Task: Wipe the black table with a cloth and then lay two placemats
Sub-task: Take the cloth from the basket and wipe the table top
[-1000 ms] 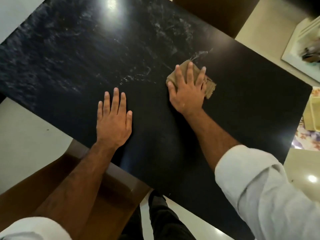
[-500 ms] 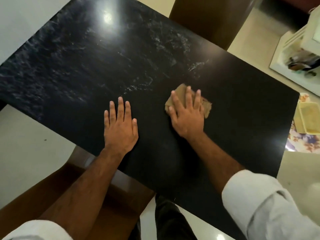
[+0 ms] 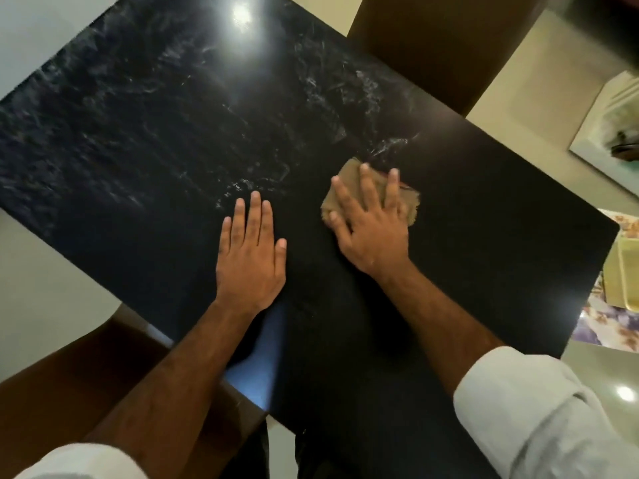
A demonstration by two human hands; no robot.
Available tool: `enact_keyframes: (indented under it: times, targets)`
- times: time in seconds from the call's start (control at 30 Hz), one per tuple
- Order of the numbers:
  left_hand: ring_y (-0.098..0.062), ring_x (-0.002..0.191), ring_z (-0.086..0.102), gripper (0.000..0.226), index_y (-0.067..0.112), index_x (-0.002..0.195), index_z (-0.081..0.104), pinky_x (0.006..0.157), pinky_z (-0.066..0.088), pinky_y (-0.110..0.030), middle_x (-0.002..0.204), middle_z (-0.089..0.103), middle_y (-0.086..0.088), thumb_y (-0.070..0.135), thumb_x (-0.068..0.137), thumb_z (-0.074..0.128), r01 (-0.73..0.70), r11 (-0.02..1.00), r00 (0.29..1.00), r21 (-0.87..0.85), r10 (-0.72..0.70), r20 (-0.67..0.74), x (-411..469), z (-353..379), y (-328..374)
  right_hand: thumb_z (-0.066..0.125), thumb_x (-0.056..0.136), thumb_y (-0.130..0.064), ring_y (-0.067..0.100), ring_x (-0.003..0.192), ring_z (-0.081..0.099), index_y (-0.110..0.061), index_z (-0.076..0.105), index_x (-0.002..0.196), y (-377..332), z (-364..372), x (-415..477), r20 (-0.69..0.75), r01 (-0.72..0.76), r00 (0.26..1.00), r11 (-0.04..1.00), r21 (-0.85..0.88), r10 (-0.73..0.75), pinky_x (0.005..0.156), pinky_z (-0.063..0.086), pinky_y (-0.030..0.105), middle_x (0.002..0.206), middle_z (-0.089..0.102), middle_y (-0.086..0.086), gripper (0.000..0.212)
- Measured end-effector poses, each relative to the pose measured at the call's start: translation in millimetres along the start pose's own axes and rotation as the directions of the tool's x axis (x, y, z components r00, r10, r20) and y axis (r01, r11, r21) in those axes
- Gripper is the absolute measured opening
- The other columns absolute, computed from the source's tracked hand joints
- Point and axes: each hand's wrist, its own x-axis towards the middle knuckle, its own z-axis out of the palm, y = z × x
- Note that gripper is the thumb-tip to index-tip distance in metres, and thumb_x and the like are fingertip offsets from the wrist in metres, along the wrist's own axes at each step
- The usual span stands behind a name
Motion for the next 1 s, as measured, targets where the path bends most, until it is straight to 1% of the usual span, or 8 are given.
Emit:
enact_keyframes:
  times: [0.13, 0.23, 0.4, 0.47, 0.6, 0.83, 0.9, 1.0]
  targets:
    - [-0.029, 0.172, -0.012, 0.076, 0.011, 0.177, -0.004, 0.14, 0.005, -0.054, 0.186, -0.015, -0.009, 0.05, 0.114, 0.014, 0.002, 1.0, 1.0, 0.026, -0.002, -0.004, 1.3, 4.2, -1.9, 0.028, 0.11, -0.072, 0.047, 0.168, -0.012, -0.052, 0.005, 0.173, 41.0, -21.8, 77.9, -0.023, -0.097, 0.995, 0.994, 0.044, 0.098, 0.129, 0.015, 0.072, 0.186, -0.006, 0.001, 0.07]
    - [-0.029, 0.173, -0.01, 0.075, 0.011, 0.177, -0.002, 0.14, 0.006, -0.055, 0.186, -0.013, -0.009, 0.049, 0.115, 0.016, -0.001, 1.0, 1.0, 0.024, 0.001, -0.022, 0.9, 5.3, -3.1, 0.027, 0.11, -0.068, 0.047, 0.169, -0.008, -0.048, 0.011, 0.174, 27.2, -26.6, 120.2, -0.062, -0.105, 0.992, 0.993, 0.057, 0.109, 0.132, 0.016, 0.069, 0.186, -0.001, 0.004, 0.069]
    - [-0.028, 0.172, -0.012, 0.075, 0.012, 0.177, -0.001, 0.14, 0.007, -0.055, 0.186, -0.014, -0.008, 0.05, 0.114, 0.015, 0.001, 1.0, 1.0, 0.031, -0.001, -0.01, -0.6, 4.0, -3.0, 0.028, 0.111, -0.066, 0.044, 0.17, -0.006, -0.046, 0.012, 0.175, -26.5, -4.5, 77.5, -0.045, 0.119, 0.992, 0.993, 0.008, -0.119, 0.131, 0.021, 0.067, 0.186, -0.001, 0.002, 0.069]
    - [-0.028, 0.172, -0.012, 0.076, 0.013, 0.177, -0.002, 0.14, 0.008, -0.056, 0.186, -0.015, -0.008, 0.051, 0.114, 0.014, -0.004, 0.999, 1.0, 0.031, 0.004, -0.001, 0.0, 3.1, -3.3, 0.029, 0.111, -0.066, 0.041, 0.17, -0.007, -0.047, 0.013, 0.174, -23.6, -0.1, 49.1, -0.029, 0.145, 0.989, 0.989, 0.011, -0.145, 0.132, 0.022, 0.065, 0.186, -0.001, 0.0, 0.068]
    - [-0.029, 0.173, -0.009, 0.075, 0.012, 0.177, 0.002, 0.139, 0.009, -0.057, 0.186, -0.012, -0.008, 0.05, 0.114, 0.015, -0.017, 1.0, 1.0, 0.015, 0.017, -0.017, 1.8, 5.7, -5.2, 0.027, 0.111, -0.07, 0.039, 0.17, -0.012, -0.051, 0.004, 0.173, 19.9, -11.4, 55.4, 0.003, 0.041, 0.999, 0.999, 0.026, -0.041, 0.131, 0.015, 0.066, 0.186, -0.007, -0.004, 0.069]
    - [-0.027, 0.173, -0.007, 0.074, 0.011, 0.177, 0.006, 0.139, 0.011, -0.057, 0.187, -0.008, -0.008, 0.048, 0.115, 0.019, -0.018, 1.0, 0.998, 0.006, 0.018, -0.053, 1.4, 12.9, -6.8, 0.024, 0.111, -0.066, 0.044, 0.17, -0.007, -0.041, 0.007, 0.176, 59.4, -44.0, 189.3, -0.063, -0.173, 0.982, 0.982, 0.071, 0.178, 0.135, 0.011, 0.067, 0.186, -0.001, 0.005, 0.071]
    - [-0.027, 0.173, -0.009, 0.074, 0.011, 0.177, 0.005, 0.139, 0.01, -0.057, 0.187, -0.01, -0.007, 0.049, 0.114, 0.017, -0.01, 1.0, 0.999, 0.004, 0.01, -0.035, 0.7, 13.1, -6.5, 0.025, 0.112, -0.064, 0.044, 0.17, -0.006, -0.033, 0.005, 0.177, 43.5, -44.4, 200.6, -0.07, -0.148, 0.986, 0.987, 0.065, 0.152, 0.136, 0.01, 0.064, 0.186, 0.0, 0.007, 0.075]
    - [-0.028, 0.173, -0.01, 0.075, 0.012, 0.177, 0.002, 0.139, 0.009, -0.057, 0.186, -0.012, -0.007, 0.05, 0.114, 0.016, 0.0, 1.0, 1.0, 0.016, 0.0, -0.009, 1.7, 10.2, -4.8, 0.027, 0.113, -0.062, 0.041, 0.17, -0.008, -0.025, 0.0, 0.178, 6.6, -34.9, 172.2, -0.036, 0.011, 0.999, 0.998, 0.068, -0.009, 0.137, 0.007, 0.061, 0.186, -0.003, 0.005, 0.08]
